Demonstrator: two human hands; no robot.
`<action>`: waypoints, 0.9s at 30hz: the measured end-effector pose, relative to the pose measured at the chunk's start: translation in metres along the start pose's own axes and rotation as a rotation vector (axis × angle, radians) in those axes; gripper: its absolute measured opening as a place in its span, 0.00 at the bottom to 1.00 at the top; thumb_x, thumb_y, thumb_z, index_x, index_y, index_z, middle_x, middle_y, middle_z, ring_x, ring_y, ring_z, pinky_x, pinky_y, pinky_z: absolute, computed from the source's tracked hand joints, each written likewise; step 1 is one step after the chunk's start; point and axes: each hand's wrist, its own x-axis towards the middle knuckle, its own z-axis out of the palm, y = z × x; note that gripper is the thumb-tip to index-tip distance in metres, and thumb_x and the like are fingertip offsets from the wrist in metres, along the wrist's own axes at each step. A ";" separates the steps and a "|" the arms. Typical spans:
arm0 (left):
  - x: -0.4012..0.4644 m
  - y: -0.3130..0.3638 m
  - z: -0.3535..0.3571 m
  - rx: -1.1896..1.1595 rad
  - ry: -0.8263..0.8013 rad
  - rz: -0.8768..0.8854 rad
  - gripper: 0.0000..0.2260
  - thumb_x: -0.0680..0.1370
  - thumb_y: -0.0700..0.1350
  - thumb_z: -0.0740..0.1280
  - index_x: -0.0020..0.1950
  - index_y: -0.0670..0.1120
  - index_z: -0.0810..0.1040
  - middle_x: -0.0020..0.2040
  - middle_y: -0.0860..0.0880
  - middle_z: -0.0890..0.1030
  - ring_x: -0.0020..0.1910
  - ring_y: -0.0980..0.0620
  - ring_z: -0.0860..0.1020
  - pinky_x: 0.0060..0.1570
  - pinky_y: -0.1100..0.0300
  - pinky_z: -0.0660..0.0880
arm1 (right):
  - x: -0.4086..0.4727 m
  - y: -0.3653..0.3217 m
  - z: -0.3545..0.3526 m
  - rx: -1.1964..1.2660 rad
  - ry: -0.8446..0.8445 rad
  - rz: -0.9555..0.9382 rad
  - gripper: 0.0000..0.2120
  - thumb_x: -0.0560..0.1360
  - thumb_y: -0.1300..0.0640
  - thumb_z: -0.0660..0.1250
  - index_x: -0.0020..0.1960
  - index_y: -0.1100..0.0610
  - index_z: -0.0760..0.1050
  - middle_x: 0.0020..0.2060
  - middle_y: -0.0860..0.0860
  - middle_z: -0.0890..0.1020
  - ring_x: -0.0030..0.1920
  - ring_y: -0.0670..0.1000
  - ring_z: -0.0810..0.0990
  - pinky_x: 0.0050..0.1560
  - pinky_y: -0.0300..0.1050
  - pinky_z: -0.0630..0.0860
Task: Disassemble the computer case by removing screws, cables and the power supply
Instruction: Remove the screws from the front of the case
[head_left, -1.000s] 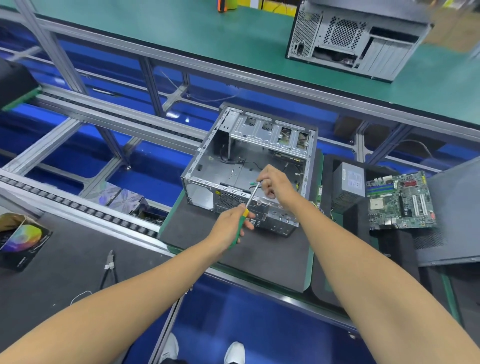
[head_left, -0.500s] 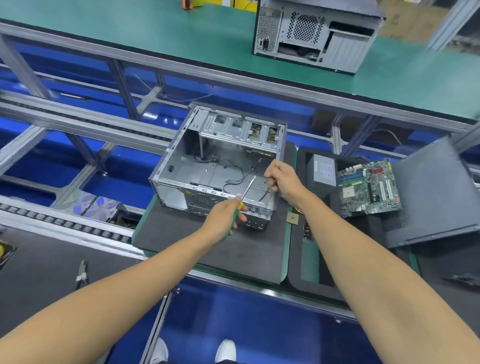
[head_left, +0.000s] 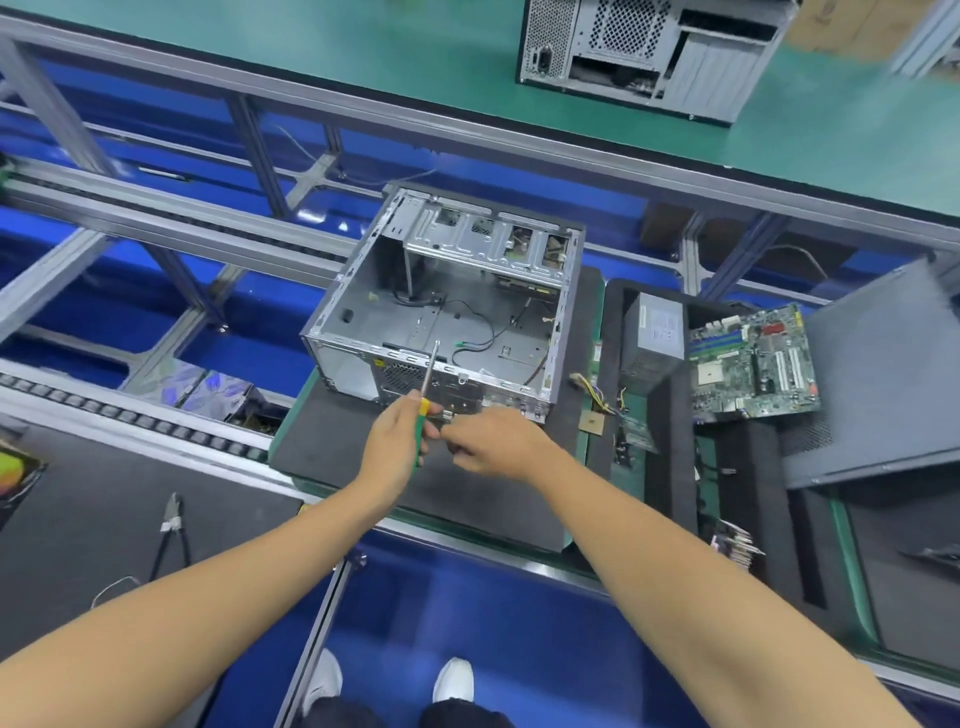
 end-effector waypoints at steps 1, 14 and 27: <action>-0.001 -0.008 -0.006 0.000 0.026 -0.004 0.20 0.87 0.53 0.56 0.51 0.42 0.82 0.32 0.50 0.77 0.29 0.53 0.71 0.27 0.60 0.67 | 0.007 -0.003 0.010 -0.002 -0.039 0.024 0.05 0.78 0.53 0.64 0.50 0.54 0.74 0.46 0.53 0.80 0.42 0.58 0.80 0.36 0.49 0.67; -0.004 -0.090 -0.063 -0.030 0.182 -0.174 0.20 0.86 0.56 0.57 0.49 0.45 0.82 0.31 0.54 0.78 0.28 0.55 0.71 0.28 0.60 0.68 | 0.049 -0.020 0.070 0.307 -0.138 0.378 0.14 0.78 0.55 0.63 0.63 0.51 0.74 0.57 0.52 0.74 0.55 0.58 0.78 0.59 0.54 0.74; -0.005 -0.064 -0.056 0.086 0.020 0.068 0.08 0.86 0.56 0.59 0.63 0.67 0.73 0.34 0.52 0.79 0.29 0.55 0.74 0.28 0.60 0.71 | 0.080 -0.010 -0.036 0.144 0.374 0.001 0.13 0.73 0.55 0.57 0.52 0.58 0.76 0.46 0.53 0.78 0.40 0.60 0.77 0.35 0.52 0.74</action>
